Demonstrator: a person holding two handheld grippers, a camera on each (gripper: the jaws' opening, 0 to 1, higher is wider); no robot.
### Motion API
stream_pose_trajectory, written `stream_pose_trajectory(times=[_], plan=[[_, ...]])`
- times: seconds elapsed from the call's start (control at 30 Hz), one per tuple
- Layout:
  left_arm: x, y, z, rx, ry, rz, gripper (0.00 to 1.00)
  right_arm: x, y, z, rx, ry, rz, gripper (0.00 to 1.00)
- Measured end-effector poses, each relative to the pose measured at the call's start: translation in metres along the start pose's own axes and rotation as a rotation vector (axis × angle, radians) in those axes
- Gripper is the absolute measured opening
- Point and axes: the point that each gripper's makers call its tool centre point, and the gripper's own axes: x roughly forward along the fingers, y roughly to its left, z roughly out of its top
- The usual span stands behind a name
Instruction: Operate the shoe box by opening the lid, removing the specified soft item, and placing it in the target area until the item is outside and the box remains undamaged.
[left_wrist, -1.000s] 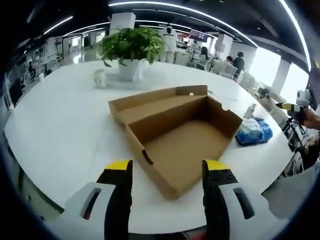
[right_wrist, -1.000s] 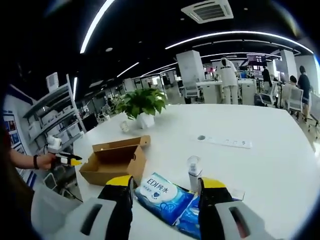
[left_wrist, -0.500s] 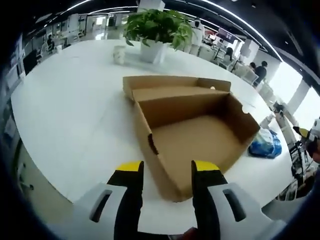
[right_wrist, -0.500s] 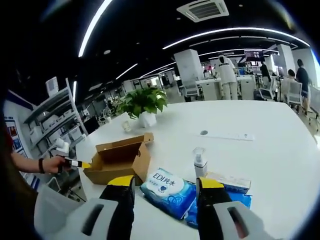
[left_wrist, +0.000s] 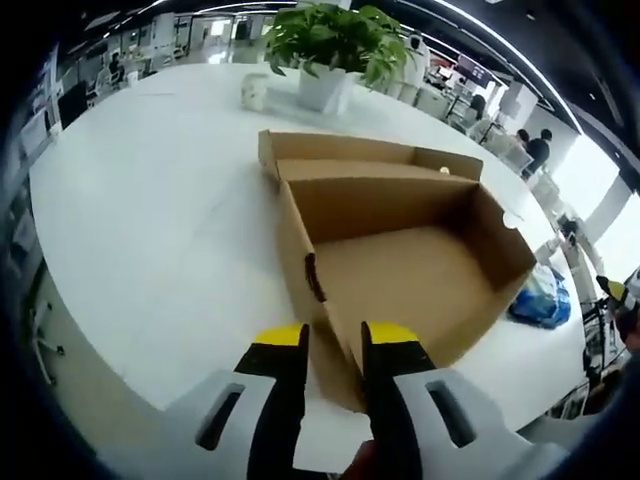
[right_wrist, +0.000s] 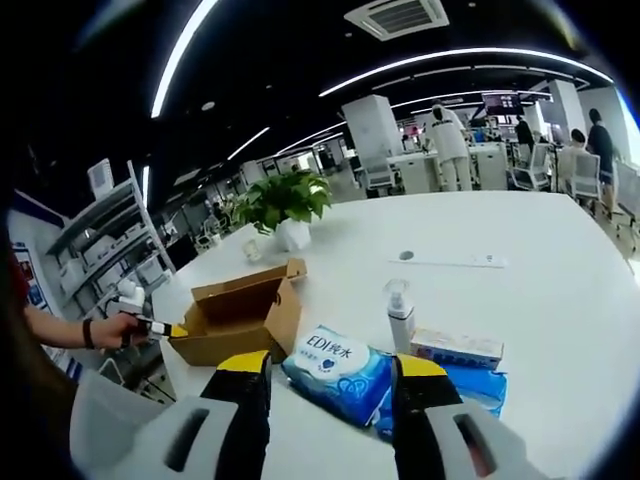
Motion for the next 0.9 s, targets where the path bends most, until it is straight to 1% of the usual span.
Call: stream_pose_trajectory(times=[0.13, 0.27, 0.5, 0.7, 0.9], plan=[[0.0, -0.001, 0.0, 0.007, -0.001, 0.006, 0.19, 0.001, 0.003, -0.002, 0.002, 0.006, 0.007, 0.45], [0.0, 0.001, 0.001, -0.007, -0.003, 0.001, 0.18, 0.002, 0.007, -0.003, -0.005, 0.012, 0.019, 0.45], [0.0, 0.002, 0.004, -0.007, -0.004, 0.009, 0.17, 0.0, 0.008, -0.008, 0.0, 0.017, 0.02, 0.45], [0.0, 0.004, 0.006, 0.024, 0.007, 0.0, 0.17, -0.004, 0.007, -0.011, 0.007, 0.015, 0.014, 0.45], [-0.002, 0.014, 0.013, 0.054, 0.006, 0.0, 0.14, -0.008, 0.007, -0.014, 0.014, 0.012, 0.009, 0.45]])
